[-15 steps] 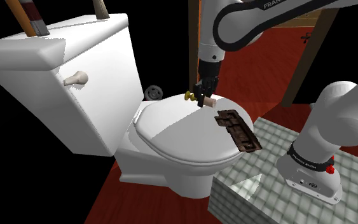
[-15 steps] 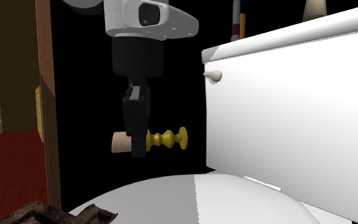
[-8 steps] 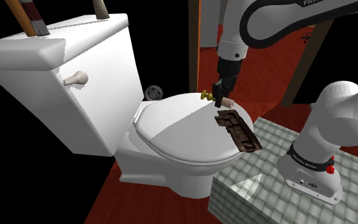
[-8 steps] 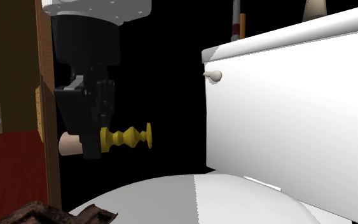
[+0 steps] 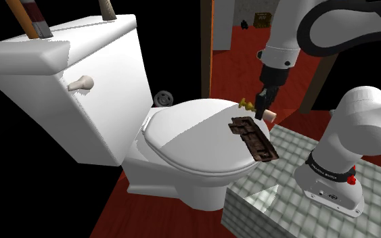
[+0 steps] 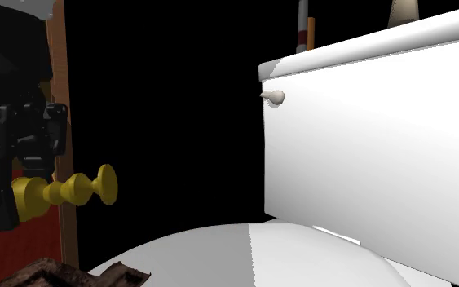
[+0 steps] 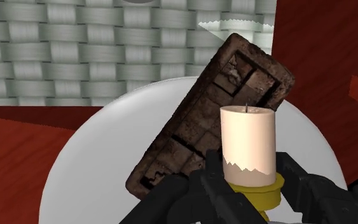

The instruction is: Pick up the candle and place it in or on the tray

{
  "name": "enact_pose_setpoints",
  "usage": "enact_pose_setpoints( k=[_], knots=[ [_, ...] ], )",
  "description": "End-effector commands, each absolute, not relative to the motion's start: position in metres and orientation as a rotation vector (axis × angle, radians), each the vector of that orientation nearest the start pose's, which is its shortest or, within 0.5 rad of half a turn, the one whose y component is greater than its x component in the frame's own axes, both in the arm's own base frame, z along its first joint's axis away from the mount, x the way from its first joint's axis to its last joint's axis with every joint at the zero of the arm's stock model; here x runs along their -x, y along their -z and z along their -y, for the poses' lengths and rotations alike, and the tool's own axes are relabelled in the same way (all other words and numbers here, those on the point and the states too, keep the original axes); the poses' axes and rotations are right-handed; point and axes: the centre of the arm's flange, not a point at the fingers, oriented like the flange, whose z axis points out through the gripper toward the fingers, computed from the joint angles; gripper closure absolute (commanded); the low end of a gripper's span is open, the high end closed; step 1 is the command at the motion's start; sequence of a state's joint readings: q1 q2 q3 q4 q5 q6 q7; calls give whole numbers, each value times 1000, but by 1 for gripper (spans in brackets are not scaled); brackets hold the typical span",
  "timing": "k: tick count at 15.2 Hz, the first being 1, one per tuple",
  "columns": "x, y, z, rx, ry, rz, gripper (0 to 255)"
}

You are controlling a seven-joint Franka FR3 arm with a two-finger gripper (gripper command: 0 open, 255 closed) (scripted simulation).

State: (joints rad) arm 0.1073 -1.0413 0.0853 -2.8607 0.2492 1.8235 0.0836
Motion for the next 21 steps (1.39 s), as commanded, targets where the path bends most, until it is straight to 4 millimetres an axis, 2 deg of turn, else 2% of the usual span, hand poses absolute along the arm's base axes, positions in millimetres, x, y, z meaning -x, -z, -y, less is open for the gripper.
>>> enact_pose_setpoints(
  k=[1, 12, 19, 20, 21],
  knots=[
    [-240, -435, -64, 2974, -22, 8, 255],
    [-239, -379, -64, 2974, -22, 8, 255],
    [-239, -379, -64, 2974, -22, 8, 255],
    [-239, -379, -64, 2974, -22, 8, 0],
    [-239, -379, -64, 2974, -22, 8, 0]
  ],
)
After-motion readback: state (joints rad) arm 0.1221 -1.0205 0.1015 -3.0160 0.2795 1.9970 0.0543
